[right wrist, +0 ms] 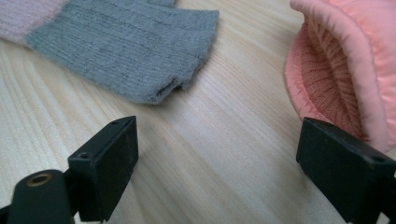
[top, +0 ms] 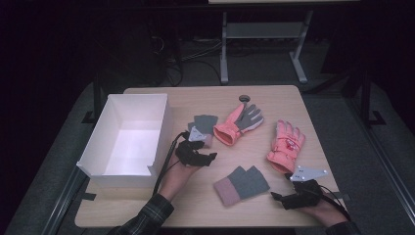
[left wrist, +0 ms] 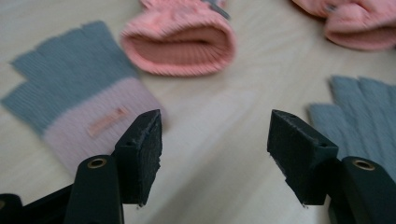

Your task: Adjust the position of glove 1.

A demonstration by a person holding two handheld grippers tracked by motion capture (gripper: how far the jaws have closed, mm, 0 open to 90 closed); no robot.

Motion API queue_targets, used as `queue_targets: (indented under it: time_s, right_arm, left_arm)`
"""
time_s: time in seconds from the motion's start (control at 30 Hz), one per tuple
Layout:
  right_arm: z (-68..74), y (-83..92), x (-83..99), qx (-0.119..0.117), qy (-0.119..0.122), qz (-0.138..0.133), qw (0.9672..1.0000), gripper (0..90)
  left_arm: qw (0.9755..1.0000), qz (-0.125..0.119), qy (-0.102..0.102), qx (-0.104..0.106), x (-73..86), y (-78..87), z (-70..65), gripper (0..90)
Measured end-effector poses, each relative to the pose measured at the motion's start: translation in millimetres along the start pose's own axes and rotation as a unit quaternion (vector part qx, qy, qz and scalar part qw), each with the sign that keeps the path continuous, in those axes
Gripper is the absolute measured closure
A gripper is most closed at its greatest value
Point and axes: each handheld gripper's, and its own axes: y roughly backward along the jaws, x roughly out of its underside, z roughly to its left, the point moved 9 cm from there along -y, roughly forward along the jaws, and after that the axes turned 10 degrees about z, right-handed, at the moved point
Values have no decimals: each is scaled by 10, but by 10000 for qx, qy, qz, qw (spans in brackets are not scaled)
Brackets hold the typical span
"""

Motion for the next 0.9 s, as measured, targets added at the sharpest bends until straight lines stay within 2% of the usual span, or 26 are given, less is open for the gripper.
queue_targets:
  time_s: [0.13, 0.27, 0.37, 0.47, 0.53, 0.6, 0.7, 0.83, 0.9]
  right_arm:
    - [-2, 1, 0, -3, -4, -6, 10000, 124]
    - [-4, 2, 0, -18, -6, -12, 10000, 124]
    - [-5, 4, 1, -24, -8, -16, 10000, 124]
    - [-7, 7, 1, -53, -25, -20, 10000, 124]
    - [-8, 8, 1, -59, -29, -24, 10000, 125]
    - [-12, 9, 3, -51, -3, -21, 10000, 129]
    - [-11, 10, 4, -52, -31, -24, 10000, 132]
    - [-16, 11, 6, -56, -8, -22, 10000, 132]
    - [-10, 10, 4, -54, -22, -24, 10000, 132]
  left_arm:
    - [9998, -33, 152, -156, -109, -48, 110, 366]
    - [9992, 1, 202, -338, -213, -123, 221, 400]
    - [9984, 27, 317, -475, -289, -171, 342, 421]
    - [9975, 38, 473, -525, -356, -230, 475, 460]
    - [9969, 109, 473, -613, -383, -271, 557, 468]
    - [9967, 115, 556, -586, -411, -310, 614, 486]
    - [9958, 150, 597, -682, -439, -354, 709, 514]
    - [9946, 263, 710, -705, -429, -456, 826, 531]
    - [9944, 281, 701, -745, -423, -498, 856, 549]
